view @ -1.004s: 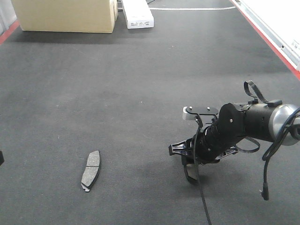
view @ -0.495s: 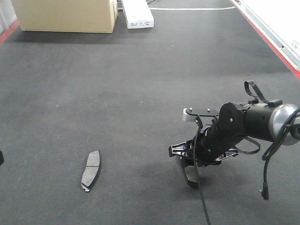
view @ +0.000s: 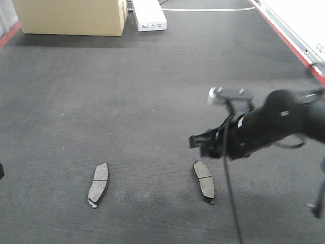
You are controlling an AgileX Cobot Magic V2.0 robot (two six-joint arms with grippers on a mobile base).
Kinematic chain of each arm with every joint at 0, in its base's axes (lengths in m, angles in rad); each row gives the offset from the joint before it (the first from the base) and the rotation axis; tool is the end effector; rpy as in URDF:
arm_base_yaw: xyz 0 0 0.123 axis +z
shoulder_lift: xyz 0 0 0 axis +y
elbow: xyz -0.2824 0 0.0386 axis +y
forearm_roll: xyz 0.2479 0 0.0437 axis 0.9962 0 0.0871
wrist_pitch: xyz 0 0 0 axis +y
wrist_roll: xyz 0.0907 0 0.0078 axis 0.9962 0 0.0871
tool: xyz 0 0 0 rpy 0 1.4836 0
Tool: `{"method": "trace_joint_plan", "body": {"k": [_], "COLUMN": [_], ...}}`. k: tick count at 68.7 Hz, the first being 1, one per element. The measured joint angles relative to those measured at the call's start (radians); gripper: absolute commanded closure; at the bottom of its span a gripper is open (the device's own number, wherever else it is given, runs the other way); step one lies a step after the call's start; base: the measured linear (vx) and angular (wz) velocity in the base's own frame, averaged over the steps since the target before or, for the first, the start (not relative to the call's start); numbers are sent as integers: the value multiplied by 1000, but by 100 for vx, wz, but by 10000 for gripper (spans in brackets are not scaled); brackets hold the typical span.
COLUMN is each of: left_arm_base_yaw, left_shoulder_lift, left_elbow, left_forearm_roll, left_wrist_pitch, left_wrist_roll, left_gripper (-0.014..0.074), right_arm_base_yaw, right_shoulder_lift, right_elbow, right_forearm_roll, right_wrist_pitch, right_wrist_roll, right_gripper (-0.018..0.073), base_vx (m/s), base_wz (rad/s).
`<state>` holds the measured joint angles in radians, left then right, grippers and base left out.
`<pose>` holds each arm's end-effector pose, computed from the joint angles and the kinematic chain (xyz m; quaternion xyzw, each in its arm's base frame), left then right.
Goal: Move and align brake pads A on conveyor
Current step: 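Raise the right gripper away from the two pads on the belt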
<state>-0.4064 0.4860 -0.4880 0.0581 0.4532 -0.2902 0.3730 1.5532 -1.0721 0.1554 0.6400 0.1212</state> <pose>0.0938 -0.0379 0.3008 0.0621 0.8208 -0.1698 0.5418 0.2952 0.1246 0.2524 -0.0733 0.9597 0.1240 0.2414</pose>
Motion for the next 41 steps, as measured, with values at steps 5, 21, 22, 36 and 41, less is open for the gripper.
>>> {"method": "trace_joint_plan", "body": {"k": [5,21,22,36,41], "left_arm_base_yaw": [0,0,0,0,0], "left_shoulder_lift": [0,0,0,0,0], "left_elbow": [0,0,0,0,0], "left_forearm_roll": [0,0,0,0,0], "left_wrist_pitch": [0,0,0,0,0], "left_wrist_roll": [0,0,0,0,0], "left_gripper": [603,603,603,603,603], "right_arm_base_yaw": [0,0,0,0,0], "right_shoulder_lift": [-77,-326,-341,-604,-693], "right_elbow": [19,204,217,419,491], "right_forearm_roll": [-26,-118,-124,-198,-223], "right_wrist_pitch": [2,-80,-86,-146,-162], "right_wrist_roll": [0,-2,-2,-2,-3], "right_gripper": [407,570,570,569,569], "base_vx": [0,0,0,0,0], "base_wz": [0,0,0,0,0]}}
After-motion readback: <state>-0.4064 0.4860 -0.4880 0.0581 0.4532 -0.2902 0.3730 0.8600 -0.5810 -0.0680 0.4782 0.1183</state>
